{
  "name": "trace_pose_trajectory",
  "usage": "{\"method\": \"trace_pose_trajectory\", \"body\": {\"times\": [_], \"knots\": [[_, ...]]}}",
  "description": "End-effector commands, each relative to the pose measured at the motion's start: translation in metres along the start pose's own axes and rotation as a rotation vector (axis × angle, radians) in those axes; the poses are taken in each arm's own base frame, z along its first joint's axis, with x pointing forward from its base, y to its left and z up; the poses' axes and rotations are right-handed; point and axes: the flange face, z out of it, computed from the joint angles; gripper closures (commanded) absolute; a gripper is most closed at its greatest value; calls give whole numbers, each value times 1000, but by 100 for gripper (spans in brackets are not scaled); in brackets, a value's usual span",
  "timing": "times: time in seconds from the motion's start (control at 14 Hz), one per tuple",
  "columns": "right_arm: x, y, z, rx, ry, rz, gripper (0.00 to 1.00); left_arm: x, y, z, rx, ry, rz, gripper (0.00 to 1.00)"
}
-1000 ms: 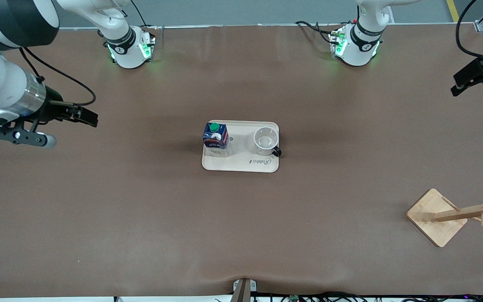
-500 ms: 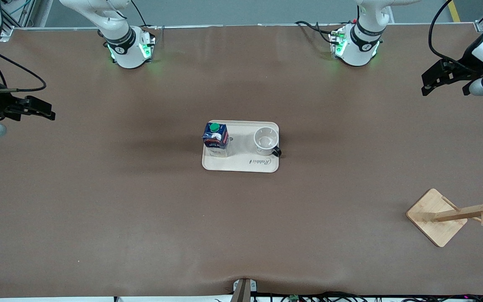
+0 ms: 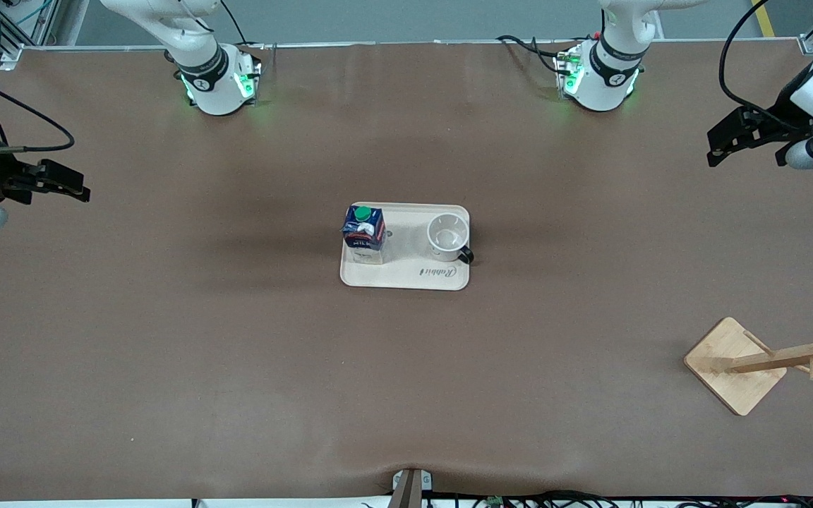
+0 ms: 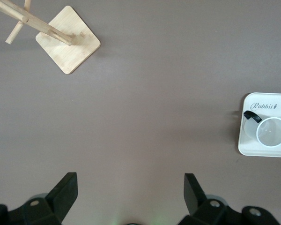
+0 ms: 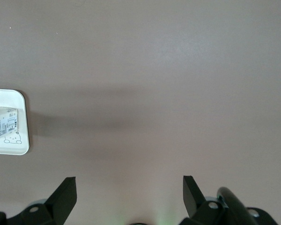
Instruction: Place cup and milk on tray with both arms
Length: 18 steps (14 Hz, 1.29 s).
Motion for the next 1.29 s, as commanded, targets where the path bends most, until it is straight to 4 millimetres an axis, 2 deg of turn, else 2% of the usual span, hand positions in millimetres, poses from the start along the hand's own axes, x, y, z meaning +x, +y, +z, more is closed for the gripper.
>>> {"method": "trace_pose_trajectory", "body": {"times": [0.0, 0.71, 1.07, 1.21], "knots": [[-7, 1, -4, 10, 0, -4, 0, 0, 1, -3, -14, 22, 6, 0], [-6, -1, 0, 10, -17, -7, 0, 5, 0, 5, -7, 4, 7, 0], [-8, -1, 5, 12, -42, -5, 0, 5, -1, 0, -10, 15, 8, 0], [-10, 5, 10, 15, -76, 5, 0, 7, -1, 4, -9, 7, 4, 0]]}}
